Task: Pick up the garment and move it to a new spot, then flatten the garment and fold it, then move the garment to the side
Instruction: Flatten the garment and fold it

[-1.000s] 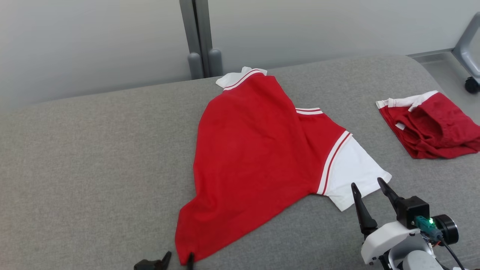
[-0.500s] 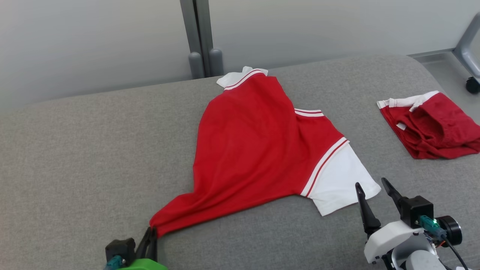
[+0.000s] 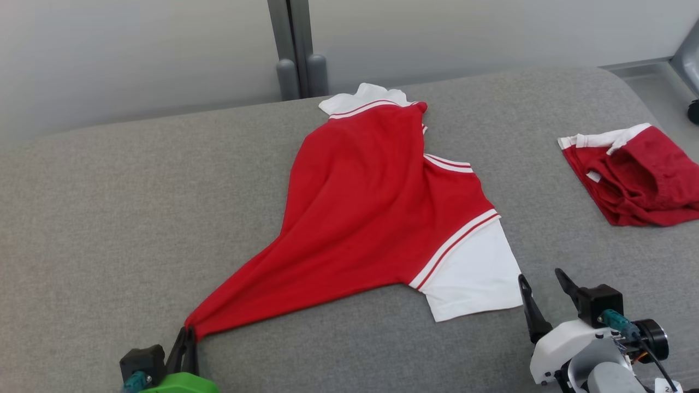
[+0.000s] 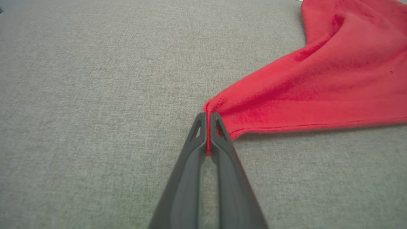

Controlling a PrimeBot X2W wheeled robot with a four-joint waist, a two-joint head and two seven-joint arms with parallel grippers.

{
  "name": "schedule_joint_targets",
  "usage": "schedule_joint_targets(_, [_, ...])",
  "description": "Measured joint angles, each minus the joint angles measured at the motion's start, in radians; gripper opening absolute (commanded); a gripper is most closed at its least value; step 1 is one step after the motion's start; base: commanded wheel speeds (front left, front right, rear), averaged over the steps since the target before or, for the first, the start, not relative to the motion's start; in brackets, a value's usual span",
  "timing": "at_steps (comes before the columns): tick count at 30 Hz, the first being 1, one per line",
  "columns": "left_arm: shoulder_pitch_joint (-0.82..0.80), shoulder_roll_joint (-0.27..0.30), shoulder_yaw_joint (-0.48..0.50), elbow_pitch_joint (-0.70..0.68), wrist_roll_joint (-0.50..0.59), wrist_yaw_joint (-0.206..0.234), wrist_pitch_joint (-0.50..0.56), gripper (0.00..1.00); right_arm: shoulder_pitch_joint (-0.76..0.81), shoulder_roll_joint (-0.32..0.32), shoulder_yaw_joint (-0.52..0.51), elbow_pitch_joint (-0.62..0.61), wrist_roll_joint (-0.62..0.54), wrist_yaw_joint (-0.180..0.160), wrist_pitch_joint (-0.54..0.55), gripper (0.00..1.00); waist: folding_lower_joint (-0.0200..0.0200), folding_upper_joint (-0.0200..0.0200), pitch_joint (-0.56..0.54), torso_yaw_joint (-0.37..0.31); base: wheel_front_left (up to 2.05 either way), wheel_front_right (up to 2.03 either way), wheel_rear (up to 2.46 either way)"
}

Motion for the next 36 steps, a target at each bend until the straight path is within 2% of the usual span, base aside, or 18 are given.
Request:
schedule_joint_targets(8, [-0.019,-0.005,0.0,0.006,0.009,-0.021,0.0,0.0,-0.066,0.0,0.037,0.195,0.001,0.0,-0.001,1.0,0.0,0.0,0.047,0.023,0.0,0.0,0.0])
schedule_joint_targets(9, [-0.02,-0.006,-0.003,0.012,0.009,-0.024,0.0,0.0,-0.072,0.0,0.045,0.22,0.015,0.0,-0.003,0.83,0.0,0.0,0.05,0.027,0.0,0.0,0.0])
schedule_joint_targets(10, [-0.02,-0.006,-0.009,0.018,0.004,-0.03,0.0,0.0,-0.086,-0.003,0.069,0.258,0.057,-0.001,-0.009,0.0,0.0,-0.0001,0.053,0.032,0.0,0.0,0.0])
schedule_joint_targets(13, [-0.021,-0.006,-0.02,0.021,-0.005,-0.038,0.0,0.0,-0.099,-0.004,0.076,0.273,0.1,-0.001,-0.009,0.0,0.0,0.0,0.05,0.033,0.0,0.0,0.0])
schedule_joint_targets(17, [-0.015,-0.006,-0.031,0.002,-0.022,-0.043,0.0,0.0,-0.081,0.001,0.053,0.214,0.122,-0.001,-0.001,0.0,0.0,0.0,0.033,0.029,0.0,0.0,0.0])
schedule_joint_targets(26, [-0.002,-0.007,-0.079,-0.148,-0.118,-0.051,0.0,0.0,-0.066,0.0,0.054,-0.087,0.243,-0.001,0.0,0.0,0.0,0.0,-0.018,0.024,0.0,0.0,0.0])
schedule_joint_targets(31, [-0.08,-0.005,-0.067,-0.272,-0.124,-0.054,0.0,0.0,-0.133,0.0,0.066,-0.26,0.293,-0.001,0.0,0.0,0.0,0.0,-0.042,0.02,0.0,0.0,0.0])
schedule_joint_targets(33, [-0.126,0.015,-0.065,-0.325,-0.123,-0.054,0.0,0.0,-0.169,0.001,0.067,-0.31,0.296,-0.001,0.0,0.0,0.0,0.0,-0.046,0.018,0.0,0.0,0.0])
schedule_joint_targets(36, [-0.225,0.077,-0.08,-0.41,-0.129,-0.055,0.0,0.0,-0.254,-0.019,0.067,-0.398,0.315,-0.001,0.0,0.0,0.0,0.0,-0.053,0.015,0.0,0.0,0.0])
